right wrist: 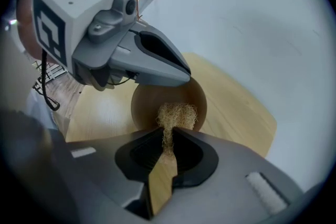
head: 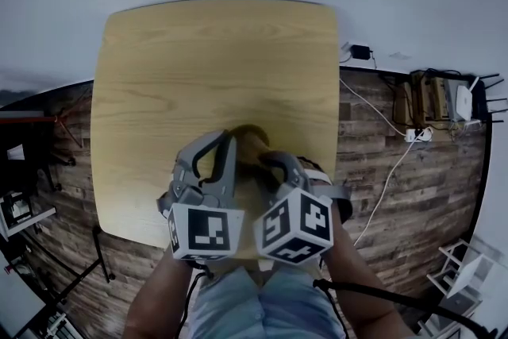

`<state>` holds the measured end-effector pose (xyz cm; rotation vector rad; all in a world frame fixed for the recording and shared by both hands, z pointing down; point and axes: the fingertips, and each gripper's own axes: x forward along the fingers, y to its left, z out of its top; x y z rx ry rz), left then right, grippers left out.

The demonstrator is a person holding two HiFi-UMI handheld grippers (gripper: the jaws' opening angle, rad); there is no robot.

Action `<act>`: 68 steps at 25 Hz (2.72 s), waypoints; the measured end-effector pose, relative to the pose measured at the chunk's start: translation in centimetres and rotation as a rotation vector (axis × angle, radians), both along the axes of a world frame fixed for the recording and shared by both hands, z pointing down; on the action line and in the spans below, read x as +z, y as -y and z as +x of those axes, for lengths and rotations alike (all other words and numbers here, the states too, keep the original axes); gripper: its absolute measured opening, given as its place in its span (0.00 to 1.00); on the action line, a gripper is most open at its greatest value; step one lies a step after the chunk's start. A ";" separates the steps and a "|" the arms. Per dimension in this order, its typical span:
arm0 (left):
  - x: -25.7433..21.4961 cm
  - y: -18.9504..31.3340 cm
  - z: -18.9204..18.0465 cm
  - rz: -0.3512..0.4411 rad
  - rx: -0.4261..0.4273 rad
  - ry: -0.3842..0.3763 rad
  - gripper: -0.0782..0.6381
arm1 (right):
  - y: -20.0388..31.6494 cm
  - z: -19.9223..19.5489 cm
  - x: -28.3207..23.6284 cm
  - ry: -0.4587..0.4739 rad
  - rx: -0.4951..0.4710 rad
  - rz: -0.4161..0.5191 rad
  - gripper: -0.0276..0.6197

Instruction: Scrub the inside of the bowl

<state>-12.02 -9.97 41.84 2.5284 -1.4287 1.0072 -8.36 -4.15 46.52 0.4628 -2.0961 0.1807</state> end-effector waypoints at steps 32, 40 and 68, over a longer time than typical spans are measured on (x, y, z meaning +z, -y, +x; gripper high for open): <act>0.5 -0.4 0.6 -0.017 -0.021 0.040 0.17 | -3.9 3.6 -4.6 0.181 0.087 -0.022 0.13; 1.2 -0.7 1.1 -0.052 -0.008 0.001 0.17 | -0.1 2.1 -1.7 0.077 0.097 0.021 0.13; 1.9 -0.3 0.5 -0.079 -0.043 -0.073 0.17 | -5.2 -0.7 -3.3 0.138 -0.106 -0.034 0.12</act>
